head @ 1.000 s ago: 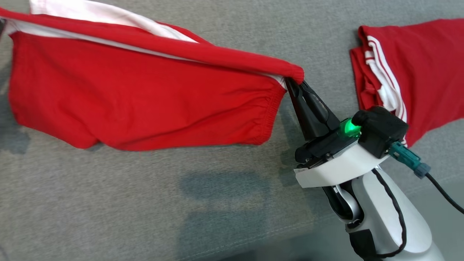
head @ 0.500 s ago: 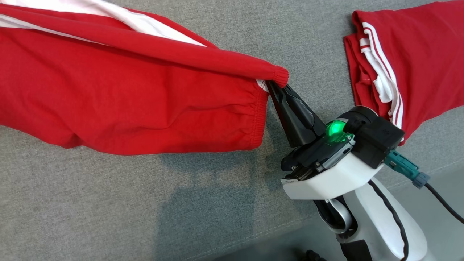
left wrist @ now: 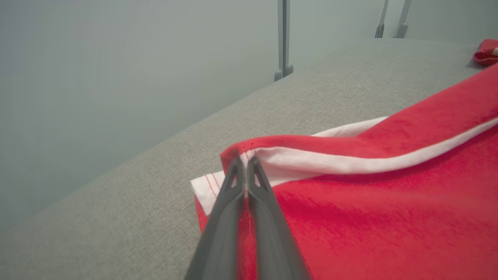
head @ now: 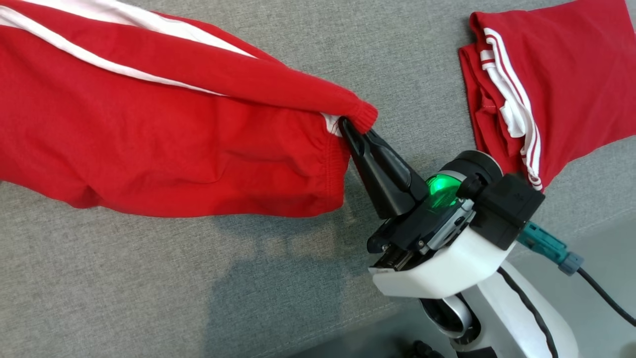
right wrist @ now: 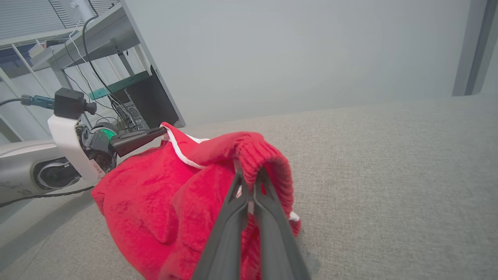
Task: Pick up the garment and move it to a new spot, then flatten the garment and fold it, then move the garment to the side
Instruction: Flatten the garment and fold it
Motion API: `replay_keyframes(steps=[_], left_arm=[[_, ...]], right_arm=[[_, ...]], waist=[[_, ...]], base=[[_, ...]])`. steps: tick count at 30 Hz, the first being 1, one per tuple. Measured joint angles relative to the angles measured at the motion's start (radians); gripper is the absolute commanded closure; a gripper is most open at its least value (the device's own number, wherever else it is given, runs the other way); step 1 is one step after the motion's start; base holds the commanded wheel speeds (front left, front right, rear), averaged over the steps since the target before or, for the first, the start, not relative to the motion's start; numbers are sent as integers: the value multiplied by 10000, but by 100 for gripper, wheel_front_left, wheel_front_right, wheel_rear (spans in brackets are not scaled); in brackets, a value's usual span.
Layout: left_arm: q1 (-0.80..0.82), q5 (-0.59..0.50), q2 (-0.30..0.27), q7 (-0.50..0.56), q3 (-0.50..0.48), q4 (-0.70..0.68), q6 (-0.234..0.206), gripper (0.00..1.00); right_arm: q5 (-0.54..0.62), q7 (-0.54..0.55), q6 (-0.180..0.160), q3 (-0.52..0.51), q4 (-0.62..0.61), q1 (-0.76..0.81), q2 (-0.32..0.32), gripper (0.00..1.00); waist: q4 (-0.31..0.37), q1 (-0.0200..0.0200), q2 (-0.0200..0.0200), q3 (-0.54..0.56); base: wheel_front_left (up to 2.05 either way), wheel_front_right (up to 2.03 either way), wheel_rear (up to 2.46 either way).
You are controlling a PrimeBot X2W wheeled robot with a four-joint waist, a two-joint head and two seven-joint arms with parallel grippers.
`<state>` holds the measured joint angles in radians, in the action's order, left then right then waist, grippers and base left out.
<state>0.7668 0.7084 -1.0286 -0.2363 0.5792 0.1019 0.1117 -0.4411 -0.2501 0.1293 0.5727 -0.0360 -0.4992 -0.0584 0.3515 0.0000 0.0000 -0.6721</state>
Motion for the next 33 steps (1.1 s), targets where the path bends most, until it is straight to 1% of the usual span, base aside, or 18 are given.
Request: replay_keyframes(steps=[2, 3, 4, 5, 8, 12, 14, 18, 21, 25, 29, 33], left_arm=[[0, 0, -2, 82, 0, 13, -54, 100], [0, 0, -2, 82, 0, 12, -90, 82], [0, 4, 0, 82, 0, 12, -90, 25], [0, 4, 0, 82, -2, 12, -105, 0], [-1, 46, 35, 69, -8, 38, -130, 0], [-1, 69, 163, 10, -36, 244, -159, 0], [-1, 67, 320, -77, -94, 391, -247, 0], [-12, 102, 815, -119, -113, 685, -247, 0], [-100, 151, 1237, -127, -138, 849, -251, 0], [-789, 196, 1971, -196, -265, 1072, -336, 0], [-1539, 113, 2788, -196, -686, 1133, -334, 0], [-2267, -128, 3570, -196, -1248, 1486, -272, 0]], right_arm=[[0, 0, 0, 84, -90, 70, 0, 100], [-2, 0, 0, 117, -102, 123, 2, 88], [-2, 0, 0, 134, -102, 181, 2, 60], [-2, 0, 0, 136, -102, 193, 2, 0], [25, 0, 0, 44, -84, 189, 4, 0], [138, 0, 0, -364, 25, 187, 8, 0], [207, 0, 0, -587, 234, 191, 4, 0], [403, -2, 0, -1147, 625, 285, 8, 0], [734, -6, 0, -1542, 1206, 484, 4, 0], [1018, -12, 0, -2023, 1875, 651, 10, 0], [1501, -13, 0, -2477, 2236, 833, 10, 0], [1812, -13, 0, -2771, 2669, 1068, 17, 0]], waist=[[47, 0, 0, -9], [59, 0, 0, -16], [61, 0, 0, -25], [56, 0, 0, -41], [0, 0, 0, -38], [-106, 0, 0, 130], [-167, 0, 0, 278], [-338, 0, 0, 643], [-520, 0, 0, 971], [-806, 0, 0, 1481], [-1117, 0, 0, 2023], [-1405, 0, 0, 2615]], base=[[0, 0, 0], [0, 0, 0], [0, 0, 0], [0, 0, 0], [0, 0, 0], [0, 0, 0], [0, 0, 0], [0, 0, 0], [0, 0, 0], [0, 0, 0], [0, 0, 0], [0, 0, 0]])
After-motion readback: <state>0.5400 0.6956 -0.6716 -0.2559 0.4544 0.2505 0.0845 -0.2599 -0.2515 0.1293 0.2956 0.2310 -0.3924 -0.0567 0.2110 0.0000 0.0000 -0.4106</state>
